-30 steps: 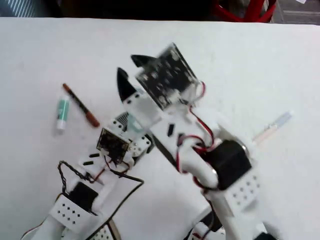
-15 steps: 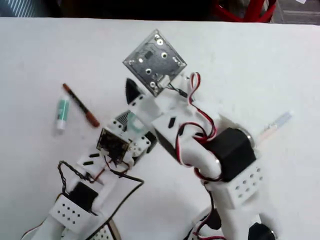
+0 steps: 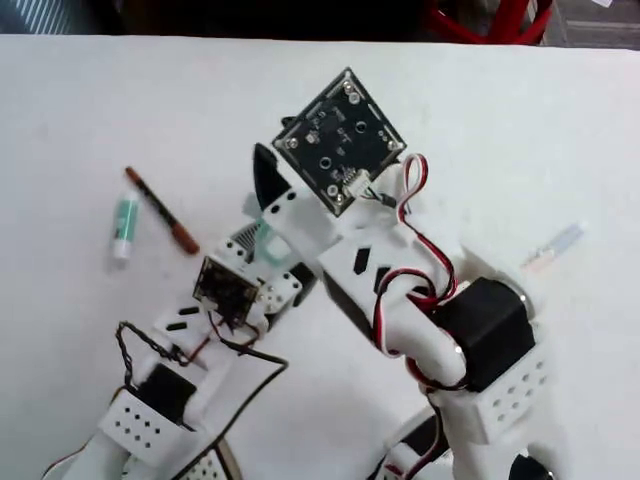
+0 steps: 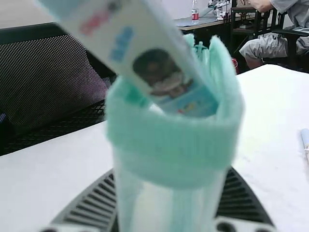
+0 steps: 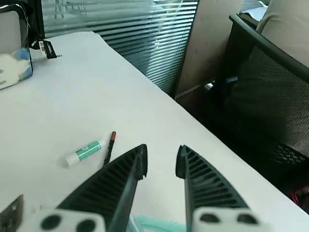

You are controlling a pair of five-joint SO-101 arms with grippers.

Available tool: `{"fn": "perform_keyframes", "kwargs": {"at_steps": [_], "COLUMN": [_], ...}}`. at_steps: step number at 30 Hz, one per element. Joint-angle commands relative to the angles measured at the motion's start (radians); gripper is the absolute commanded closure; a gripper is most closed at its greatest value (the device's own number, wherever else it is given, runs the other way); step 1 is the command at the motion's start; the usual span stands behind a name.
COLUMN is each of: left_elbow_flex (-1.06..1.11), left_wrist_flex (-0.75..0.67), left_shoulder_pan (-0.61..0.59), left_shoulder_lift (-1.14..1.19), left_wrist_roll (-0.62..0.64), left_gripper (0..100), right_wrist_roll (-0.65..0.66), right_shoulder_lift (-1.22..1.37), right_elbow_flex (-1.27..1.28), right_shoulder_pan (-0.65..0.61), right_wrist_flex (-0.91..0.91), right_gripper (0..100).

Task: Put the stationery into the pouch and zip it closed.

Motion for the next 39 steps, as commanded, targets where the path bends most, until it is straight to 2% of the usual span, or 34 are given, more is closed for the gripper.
{"fn": "perform_keyframes", "kwargs": {"at_steps": [1,4,10,18,28,39], "left_elbow_flex": [-0.006,-0.006,-0.008,-0.006,-0.006,-0.006], "left_wrist_flex": [-0.017,-0.017,-0.017,-0.017,-0.017,-0.017], "left_shoulder_pan": [-0.01,-0.01,-0.01,-0.01,-0.01,-0.012], "left_shoulder_lift": [-0.01,-0.01,-0.01,-0.01,-0.01,-0.01], "left_wrist_roll": [0.003,0.003,0.003,0.003,0.003,0.003], "left_gripper": [78,78,78,78,78,78], "right_wrist_roll": [0.002,0.002,0.009,0.009,0.041,0.081], "right_shoulder_lift": [0.024,0.035,-0.045,0.036,-0.001,-0.077], "right_elbow_flex": [0.012,0.011,0.017,0.017,0.003,0.006], "right_shoulder_pan": [-0.008,-0.019,-0.128,-0.11,0.041,0.048], "right_wrist_flex": [-0.028,0.008,0.065,0.117,0.222,0.278], "right_gripper": [89.7,89.7,89.7,89.7,89.7,89.7]}}
